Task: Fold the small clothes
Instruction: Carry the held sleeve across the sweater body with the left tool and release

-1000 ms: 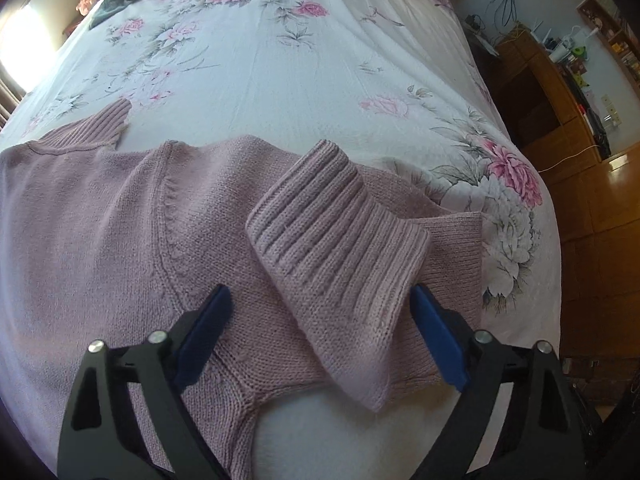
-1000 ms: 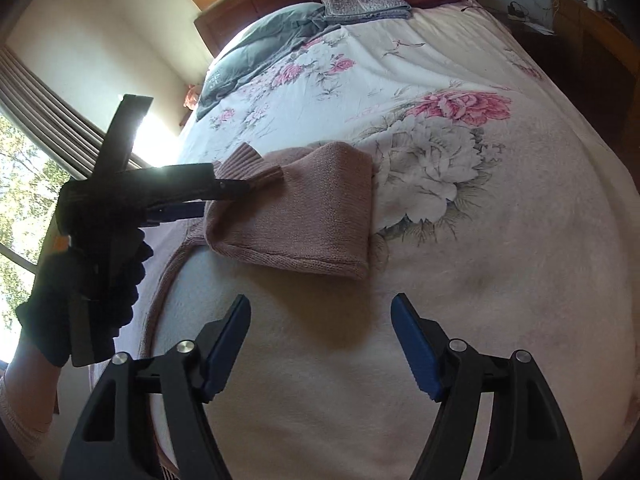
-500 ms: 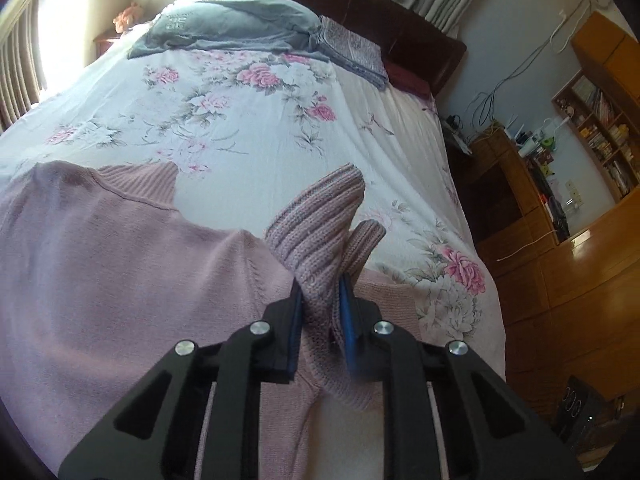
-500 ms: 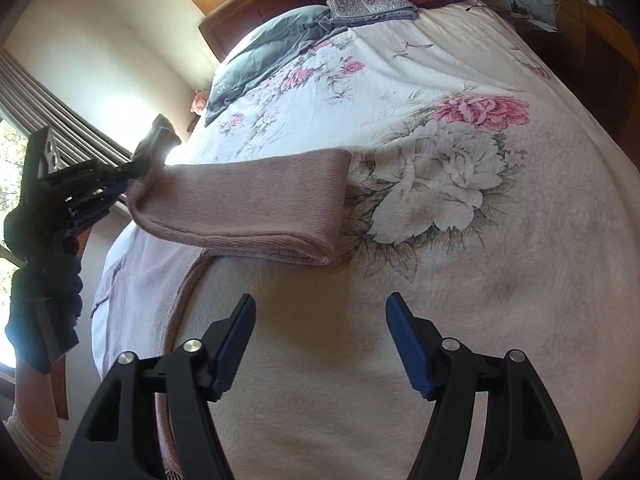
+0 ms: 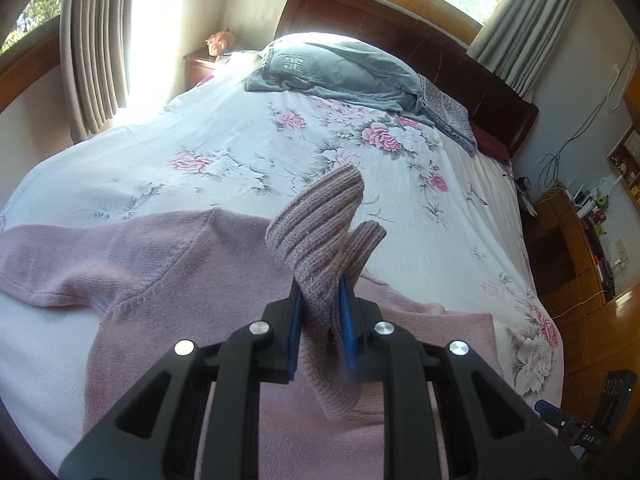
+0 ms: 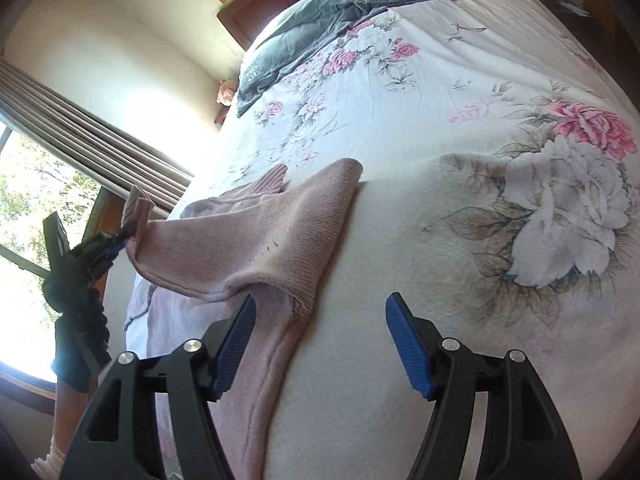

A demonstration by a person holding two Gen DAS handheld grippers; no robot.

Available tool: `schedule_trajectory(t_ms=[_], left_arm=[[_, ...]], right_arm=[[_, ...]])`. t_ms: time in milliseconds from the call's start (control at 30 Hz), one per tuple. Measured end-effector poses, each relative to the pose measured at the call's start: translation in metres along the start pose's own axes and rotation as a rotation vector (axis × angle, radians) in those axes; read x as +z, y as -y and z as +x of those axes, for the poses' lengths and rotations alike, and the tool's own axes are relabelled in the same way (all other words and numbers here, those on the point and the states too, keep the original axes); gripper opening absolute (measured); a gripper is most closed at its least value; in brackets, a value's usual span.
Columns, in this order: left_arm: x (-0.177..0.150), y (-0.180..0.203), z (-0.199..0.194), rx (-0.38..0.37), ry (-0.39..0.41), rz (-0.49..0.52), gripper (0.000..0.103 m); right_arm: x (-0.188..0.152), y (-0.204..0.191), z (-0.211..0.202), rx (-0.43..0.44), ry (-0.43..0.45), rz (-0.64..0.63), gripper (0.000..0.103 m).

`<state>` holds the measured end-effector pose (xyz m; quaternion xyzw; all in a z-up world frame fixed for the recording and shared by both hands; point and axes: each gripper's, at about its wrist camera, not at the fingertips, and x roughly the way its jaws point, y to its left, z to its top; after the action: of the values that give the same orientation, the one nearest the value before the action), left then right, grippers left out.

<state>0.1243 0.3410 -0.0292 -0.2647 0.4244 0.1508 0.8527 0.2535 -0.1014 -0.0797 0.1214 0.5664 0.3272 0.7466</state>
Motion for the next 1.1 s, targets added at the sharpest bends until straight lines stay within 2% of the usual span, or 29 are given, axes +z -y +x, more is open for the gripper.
schedule_trajectory(t_ms=[100,167,200,300,367,467,533,633,667,733,833,900,933,967,1000,1067,1100], left_arm=[[-0.002,-0.022,0.023,-0.010,-0.060,-0.012,0.021],[-0.006,-0.034,0.034,0.013,-0.091,-0.005,0.031],[-0.008,-0.042,0.037,0.024,-0.096,-0.002,0.033],[-0.011,-0.070,0.033,0.042,-0.093,-0.019,0.038],[-0.010,-0.092,0.024,0.080,-0.073,-0.044,0.043],[-0.011,-0.111,0.011,0.102,-0.055,-0.063,0.044],[-0.014,-0.102,0.003,0.098,-0.033,-0.029,0.044],[-0.017,-0.063,0.006,0.098,-0.034,0.090,0.051],[-0.019,-0.048,0.010,0.095,-0.039,0.134,0.058],[-0.021,-0.019,0.025,0.109,-0.064,0.219,0.063],[-0.025,0.006,0.057,0.178,-0.125,0.306,0.064],[-0.027,0.007,0.077,0.221,-0.165,0.315,0.062],[-0.027,0.004,0.086,0.226,-0.183,0.308,0.052],[-0.027,-0.001,0.094,0.228,-0.205,0.297,0.028],[-0.027,-0.006,0.098,0.220,-0.218,0.278,0.020],[-0.024,-0.018,0.091,0.189,-0.193,0.235,0.011],[-0.022,-0.022,0.084,0.170,-0.178,0.213,0.010]], right_arm=[[0.015,-0.013,0.027,-0.009,-0.020,0.026,0.069],[0.019,-0.018,0.047,-0.050,-0.048,0.033,0.069],[0.019,-0.018,0.057,-0.081,-0.068,0.031,0.069],[0.007,-0.019,0.081,-0.215,-0.122,-0.019,0.063],[0.001,-0.025,0.079,-0.249,-0.107,-0.058,0.063],[0.000,-0.040,0.068,-0.298,-0.081,-0.081,0.064],[0.001,-0.058,0.058,-0.303,-0.036,-0.119,0.064],[0.004,-0.081,0.053,-0.272,-0.006,-0.143,0.065],[0.007,-0.089,0.056,-0.270,-0.008,-0.151,0.065],[0.007,-0.100,0.067,-0.270,-0.023,-0.175,0.066],[0.005,-0.102,0.081,-0.268,-0.060,-0.170,0.066],[0.003,-0.096,0.090,-0.261,-0.087,-0.145,0.066],[0.000,-0.092,0.093,-0.264,-0.095,-0.138,0.066],[-0.002,-0.090,0.096,-0.266,-0.097,-0.135,0.066],[-0.003,-0.088,0.096,-0.264,-0.097,-0.136,0.066],[-0.005,-0.088,0.095,-0.257,-0.094,-0.145,0.067],[-0.006,-0.088,0.095,-0.253,-0.094,-0.149,0.068]])
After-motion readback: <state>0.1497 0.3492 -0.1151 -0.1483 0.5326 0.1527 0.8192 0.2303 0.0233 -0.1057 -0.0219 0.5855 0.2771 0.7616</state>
